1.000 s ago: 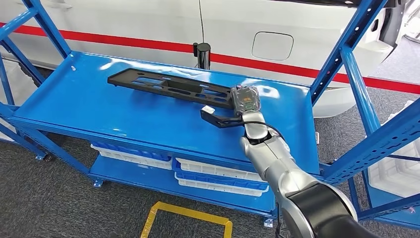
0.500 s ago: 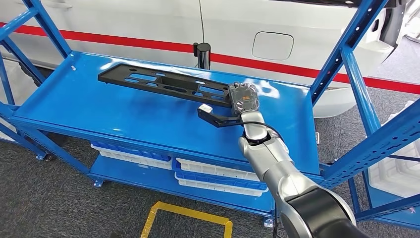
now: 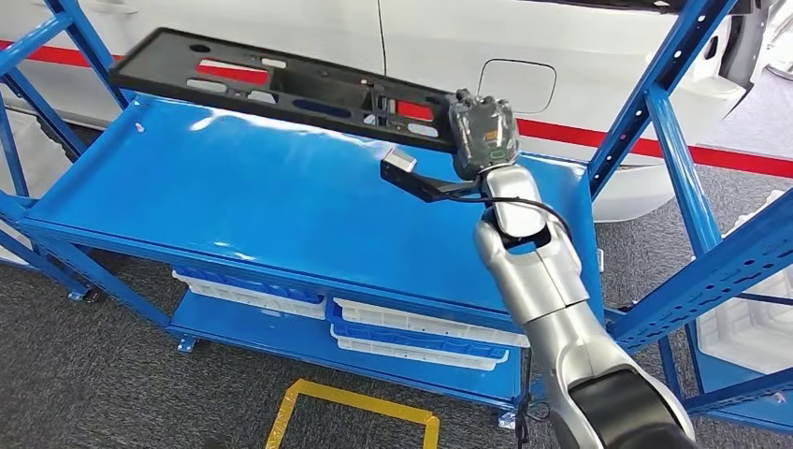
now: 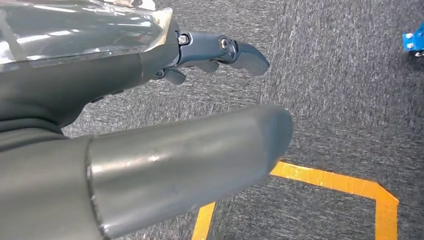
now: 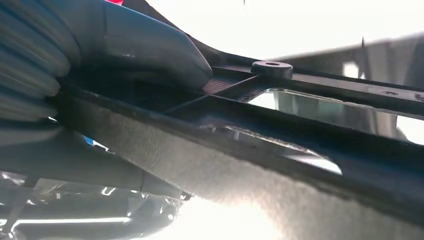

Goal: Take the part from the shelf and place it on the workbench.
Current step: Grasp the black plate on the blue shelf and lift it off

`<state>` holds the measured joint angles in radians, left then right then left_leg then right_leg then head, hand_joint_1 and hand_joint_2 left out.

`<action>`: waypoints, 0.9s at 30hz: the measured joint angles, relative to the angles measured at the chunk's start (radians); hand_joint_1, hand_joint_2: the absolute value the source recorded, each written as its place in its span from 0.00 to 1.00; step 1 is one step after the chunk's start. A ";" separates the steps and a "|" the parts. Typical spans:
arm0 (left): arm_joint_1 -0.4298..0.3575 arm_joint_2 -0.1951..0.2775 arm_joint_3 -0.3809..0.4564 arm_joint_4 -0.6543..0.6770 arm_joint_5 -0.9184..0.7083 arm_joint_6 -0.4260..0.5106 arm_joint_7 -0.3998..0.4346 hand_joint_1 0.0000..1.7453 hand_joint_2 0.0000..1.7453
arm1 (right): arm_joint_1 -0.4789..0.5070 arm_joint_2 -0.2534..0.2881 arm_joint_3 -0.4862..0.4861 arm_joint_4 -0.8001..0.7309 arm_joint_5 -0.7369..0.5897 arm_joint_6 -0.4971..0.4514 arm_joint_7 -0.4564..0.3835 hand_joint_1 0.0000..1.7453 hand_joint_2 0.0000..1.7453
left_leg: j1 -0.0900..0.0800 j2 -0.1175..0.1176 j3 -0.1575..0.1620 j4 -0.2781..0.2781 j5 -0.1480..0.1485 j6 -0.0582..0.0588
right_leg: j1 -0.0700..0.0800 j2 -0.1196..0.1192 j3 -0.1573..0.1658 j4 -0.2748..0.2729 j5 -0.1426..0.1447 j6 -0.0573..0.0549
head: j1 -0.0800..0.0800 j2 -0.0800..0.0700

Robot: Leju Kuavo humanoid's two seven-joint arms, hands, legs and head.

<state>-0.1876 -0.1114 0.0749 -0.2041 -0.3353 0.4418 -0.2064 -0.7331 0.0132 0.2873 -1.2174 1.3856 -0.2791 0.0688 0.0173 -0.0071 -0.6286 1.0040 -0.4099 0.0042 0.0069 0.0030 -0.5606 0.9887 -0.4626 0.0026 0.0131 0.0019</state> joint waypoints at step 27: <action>0.018 -0.006 0.034 0.000 -0.029 -0.029 0.059 0.00 1.00 | -0.105 -0.134 0.135 -0.300 -0.079 -0.054 -0.011 1.00 1.00 | 0.001 0.001 0.000 0.000 0.000 0.000 | 0.000 0.000 0.000 0.000 0.000 0.000 | 0.000 0.000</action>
<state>-0.1699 -0.1179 0.1084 -0.2041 -0.3648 0.4127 -0.1471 -0.8385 -0.1209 0.4224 -1.5175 1.3062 -0.3333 0.0575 0.0181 -0.0060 -0.6285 1.0038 -0.4098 0.0041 0.0070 0.0032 -0.5605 0.9887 -0.4625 0.0026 0.0130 0.0019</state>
